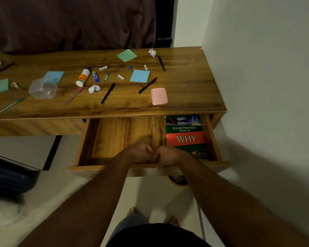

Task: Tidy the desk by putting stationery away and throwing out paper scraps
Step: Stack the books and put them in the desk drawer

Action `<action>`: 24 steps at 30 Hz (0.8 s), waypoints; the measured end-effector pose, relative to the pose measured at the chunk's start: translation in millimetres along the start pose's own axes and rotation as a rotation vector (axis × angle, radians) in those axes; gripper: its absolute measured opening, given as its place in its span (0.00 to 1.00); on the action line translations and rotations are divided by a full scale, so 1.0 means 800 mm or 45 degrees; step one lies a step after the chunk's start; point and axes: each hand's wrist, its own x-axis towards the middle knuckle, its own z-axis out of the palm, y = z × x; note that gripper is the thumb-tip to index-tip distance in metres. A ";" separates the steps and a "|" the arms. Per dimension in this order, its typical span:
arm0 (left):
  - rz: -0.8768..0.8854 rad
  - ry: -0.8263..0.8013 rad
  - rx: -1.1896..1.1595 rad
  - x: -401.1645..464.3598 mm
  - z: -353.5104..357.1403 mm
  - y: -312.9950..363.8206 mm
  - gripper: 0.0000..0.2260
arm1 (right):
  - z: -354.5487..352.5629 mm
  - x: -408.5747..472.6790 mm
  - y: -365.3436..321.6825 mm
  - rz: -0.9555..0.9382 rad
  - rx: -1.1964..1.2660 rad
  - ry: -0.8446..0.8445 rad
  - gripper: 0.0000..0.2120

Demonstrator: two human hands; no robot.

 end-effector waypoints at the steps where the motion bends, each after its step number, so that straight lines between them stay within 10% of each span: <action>1: 0.006 -0.035 0.007 -0.001 -0.003 -0.004 0.11 | 0.002 0.005 -0.005 0.006 -0.052 0.000 0.22; 7: 0.135 -0.187 0.337 -0.002 -0.005 -0.030 0.14 | 0.014 0.033 -0.029 0.102 -0.315 0.027 0.23; 24: 0.345 0.206 0.693 0.005 -0.042 -0.029 0.18 | -0.019 0.046 -0.049 0.397 -0.268 0.251 0.22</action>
